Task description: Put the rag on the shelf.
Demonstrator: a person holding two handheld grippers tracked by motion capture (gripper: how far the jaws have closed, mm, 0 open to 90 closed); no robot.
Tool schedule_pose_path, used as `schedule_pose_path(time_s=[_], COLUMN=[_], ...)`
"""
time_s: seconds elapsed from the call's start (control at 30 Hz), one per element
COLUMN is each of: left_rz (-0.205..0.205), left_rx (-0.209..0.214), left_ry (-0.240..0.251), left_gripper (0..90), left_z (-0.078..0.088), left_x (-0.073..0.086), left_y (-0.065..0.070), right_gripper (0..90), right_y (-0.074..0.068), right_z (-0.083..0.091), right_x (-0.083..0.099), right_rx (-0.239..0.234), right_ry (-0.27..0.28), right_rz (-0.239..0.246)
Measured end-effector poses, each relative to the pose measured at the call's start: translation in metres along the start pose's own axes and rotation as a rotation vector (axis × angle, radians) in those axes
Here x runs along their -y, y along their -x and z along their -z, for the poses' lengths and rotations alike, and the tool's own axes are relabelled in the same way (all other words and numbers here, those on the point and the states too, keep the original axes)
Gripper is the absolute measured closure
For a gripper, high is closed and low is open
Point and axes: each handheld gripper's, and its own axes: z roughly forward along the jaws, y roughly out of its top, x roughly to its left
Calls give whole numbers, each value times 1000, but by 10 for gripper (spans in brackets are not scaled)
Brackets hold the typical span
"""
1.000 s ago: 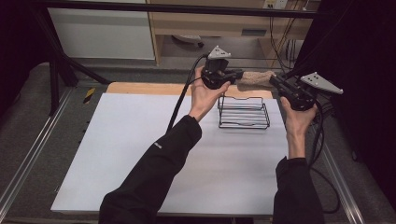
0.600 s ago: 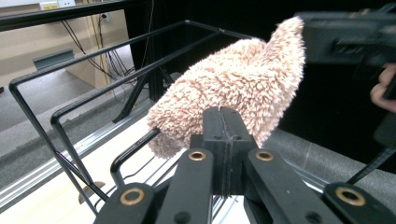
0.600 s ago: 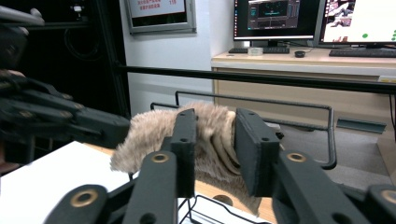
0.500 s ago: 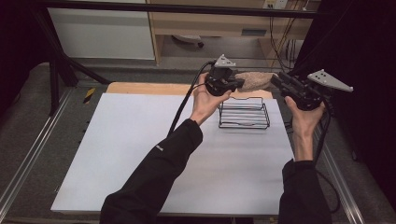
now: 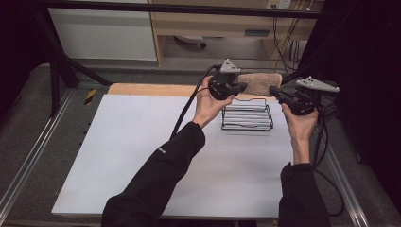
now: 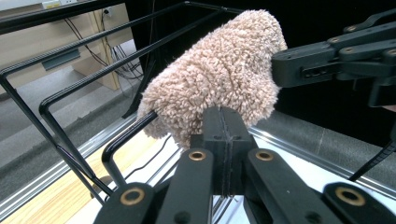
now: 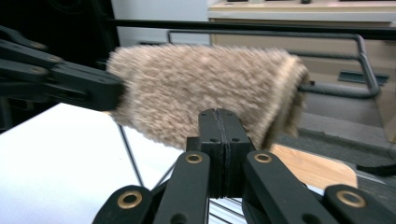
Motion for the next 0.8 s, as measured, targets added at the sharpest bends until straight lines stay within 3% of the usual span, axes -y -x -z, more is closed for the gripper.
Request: schedule_pose_path(time_s=[0.27,0.5,0.8], left_rz=[-10,-7,-9], left_rx=[-16,-15,-21], left_ry=[-6,-4,-10], left_gripper=[895,879,764], left_z=[-6,-3,17], left_x=[3,6,7], left_y=[0,-1,2], right_gripper=[898,874,783], right_y=[9,8,-2], right_z=[-7,-4,4], right_x=[9,9,2], right_rx=[52,38,-5], right_ry=[7,17,26], right_rz=[-7,3,17])
